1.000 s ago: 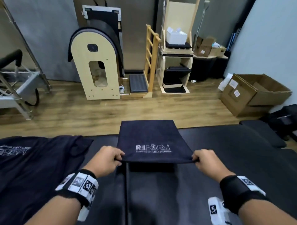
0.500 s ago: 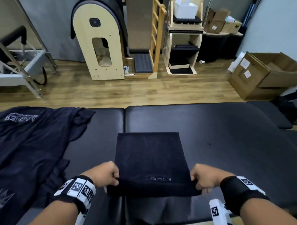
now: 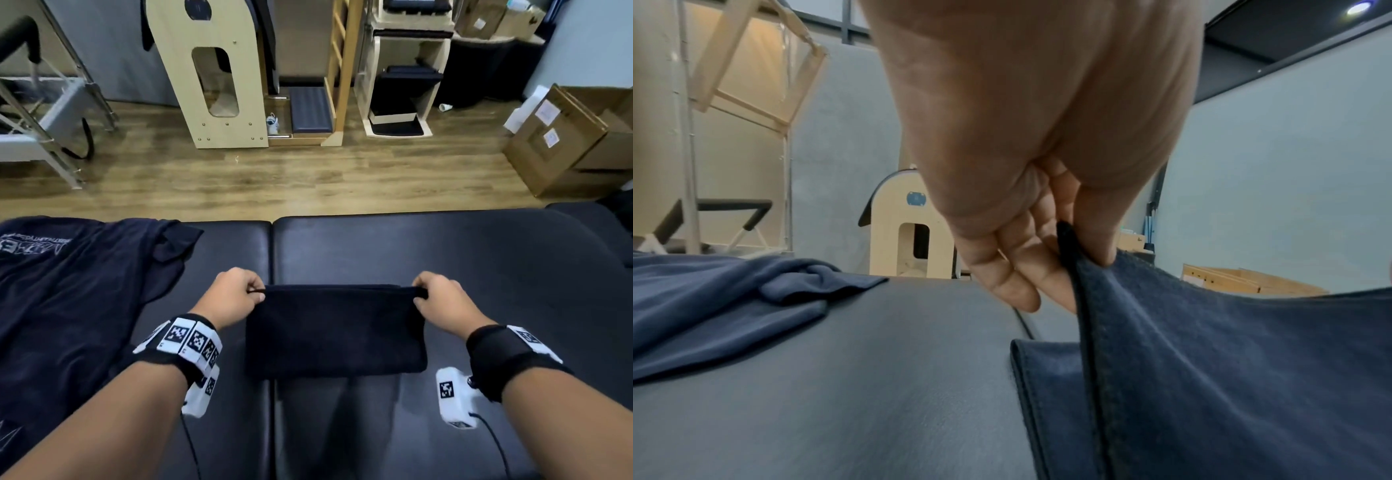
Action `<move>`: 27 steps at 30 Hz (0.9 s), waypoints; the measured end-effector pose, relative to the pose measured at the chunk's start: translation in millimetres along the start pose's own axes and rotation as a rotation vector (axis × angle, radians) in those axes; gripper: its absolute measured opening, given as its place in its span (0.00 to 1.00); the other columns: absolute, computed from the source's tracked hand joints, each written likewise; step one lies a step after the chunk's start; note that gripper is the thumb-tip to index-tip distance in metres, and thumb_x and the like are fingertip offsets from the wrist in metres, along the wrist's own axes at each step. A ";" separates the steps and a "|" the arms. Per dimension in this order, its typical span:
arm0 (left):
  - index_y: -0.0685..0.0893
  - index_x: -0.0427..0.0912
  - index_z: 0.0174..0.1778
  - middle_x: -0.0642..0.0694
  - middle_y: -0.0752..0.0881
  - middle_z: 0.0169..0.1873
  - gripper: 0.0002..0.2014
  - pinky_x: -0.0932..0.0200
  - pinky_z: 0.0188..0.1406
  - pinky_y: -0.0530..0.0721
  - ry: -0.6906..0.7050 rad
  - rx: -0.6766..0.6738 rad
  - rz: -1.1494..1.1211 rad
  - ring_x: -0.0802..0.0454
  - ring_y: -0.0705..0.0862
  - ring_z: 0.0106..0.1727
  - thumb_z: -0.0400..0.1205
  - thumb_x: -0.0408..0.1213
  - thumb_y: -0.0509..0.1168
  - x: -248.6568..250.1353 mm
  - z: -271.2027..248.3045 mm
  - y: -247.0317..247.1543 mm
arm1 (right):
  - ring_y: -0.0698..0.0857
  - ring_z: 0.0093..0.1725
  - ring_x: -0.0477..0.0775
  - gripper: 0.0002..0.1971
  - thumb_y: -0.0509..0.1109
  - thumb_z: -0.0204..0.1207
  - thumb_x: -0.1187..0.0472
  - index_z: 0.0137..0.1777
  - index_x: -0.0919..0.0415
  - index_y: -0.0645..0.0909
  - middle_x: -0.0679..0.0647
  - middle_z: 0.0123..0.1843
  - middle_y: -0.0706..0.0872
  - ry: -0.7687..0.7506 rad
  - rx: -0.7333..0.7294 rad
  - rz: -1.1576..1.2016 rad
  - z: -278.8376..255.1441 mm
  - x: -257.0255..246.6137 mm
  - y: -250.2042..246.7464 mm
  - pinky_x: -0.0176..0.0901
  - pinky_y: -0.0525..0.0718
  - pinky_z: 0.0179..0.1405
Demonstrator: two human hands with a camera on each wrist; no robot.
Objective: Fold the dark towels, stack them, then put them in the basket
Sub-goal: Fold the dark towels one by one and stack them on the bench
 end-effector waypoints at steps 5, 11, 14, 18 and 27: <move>0.88 0.43 0.42 0.51 0.89 0.39 0.02 0.62 0.49 0.78 -0.025 -0.002 0.022 0.49 0.87 0.48 0.79 0.32 0.72 -18.2 43.6 16.4 | 0.85 0.62 0.65 0.14 0.71 0.77 0.62 0.62 0.56 0.80 0.57 0.54 0.88 0.093 -0.016 0.035 40.7 11.0 23.4 0.52 0.83 0.63; 0.84 0.46 0.62 0.48 0.85 0.59 0.14 0.52 0.66 0.80 0.052 -0.176 0.148 0.47 0.81 0.64 0.80 0.35 0.71 -32.7 57.7 52.8 | 0.84 0.56 0.67 0.16 0.76 0.74 0.48 0.48 0.54 0.73 0.58 0.55 0.84 0.180 -0.105 -0.154 41.2 22.4 63.7 0.52 0.83 0.53; 0.84 0.47 0.56 0.49 0.84 0.56 0.09 0.51 0.62 0.80 0.094 -0.215 0.221 0.47 0.80 0.62 0.81 0.34 0.70 -28.7 59.0 59.9 | 0.85 0.49 0.59 0.13 0.74 0.73 0.45 0.41 0.51 0.76 0.50 0.46 0.85 0.126 -0.301 -0.231 27.1 12.6 88.3 0.50 0.85 0.48; 0.82 0.47 0.43 0.50 0.82 0.46 0.05 0.51 0.52 0.81 0.134 -0.242 0.372 0.46 0.79 0.55 0.79 0.31 0.66 -26.3 54.2 65.2 | 0.84 0.46 0.52 0.19 0.77 0.65 0.39 0.43 0.45 0.71 0.43 0.41 0.83 -0.049 -0.371 -0.203 9.9 -13.7 104.3 0.50 0.85 0.43; 0.82 0.54 0.41 0.57 0.84 0.45 0.03 0.53 0.55 0.81 0.070 -0.303 0.392 0.52 0.83 0.53 0.77 0.40 0.68 -39.7 -13.4 85.6 | 0.81 0.44 0.62 0.08 0.65 0.78 0.63 0.54 0.51 0.75 0.50 0.50 0.70 -0.263 -0.298 -0.524 -14.8 -28.6 100.8 0.51 0.78 0.38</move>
Point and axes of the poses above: each hand's wrist, its own z-axis towards the middle knuckle, its own y-axis out of the palm, x = y × z, the point moved 9 cm from there along z, towards the middle knuckle
